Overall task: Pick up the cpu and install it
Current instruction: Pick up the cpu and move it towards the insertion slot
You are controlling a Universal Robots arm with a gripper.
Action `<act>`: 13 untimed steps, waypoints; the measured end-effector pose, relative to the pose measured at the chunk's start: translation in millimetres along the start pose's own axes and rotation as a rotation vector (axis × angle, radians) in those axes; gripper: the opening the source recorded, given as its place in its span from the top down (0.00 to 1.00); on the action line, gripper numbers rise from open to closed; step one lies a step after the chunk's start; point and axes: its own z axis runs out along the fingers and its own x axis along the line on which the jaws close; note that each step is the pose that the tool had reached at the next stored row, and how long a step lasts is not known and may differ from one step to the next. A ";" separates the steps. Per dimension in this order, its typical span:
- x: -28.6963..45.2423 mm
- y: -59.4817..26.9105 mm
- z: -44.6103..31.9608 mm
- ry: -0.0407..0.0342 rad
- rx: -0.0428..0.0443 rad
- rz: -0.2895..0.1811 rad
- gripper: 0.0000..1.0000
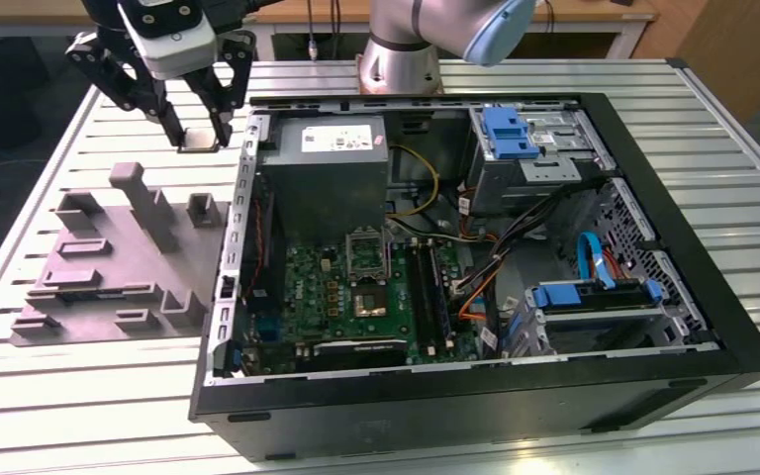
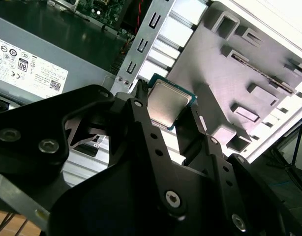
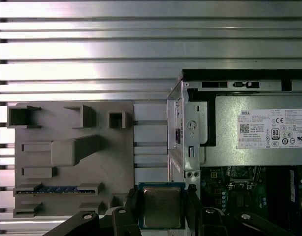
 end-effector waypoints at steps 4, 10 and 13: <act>-0.7 0.0 0.0 0.0000 0.0001 0.000 0.53; -5.6 0.2 0.1 0.0000 0.0000 0.000 0.53; -12.1 0.4 0.2 0.0000 0.0001 0.000 0.53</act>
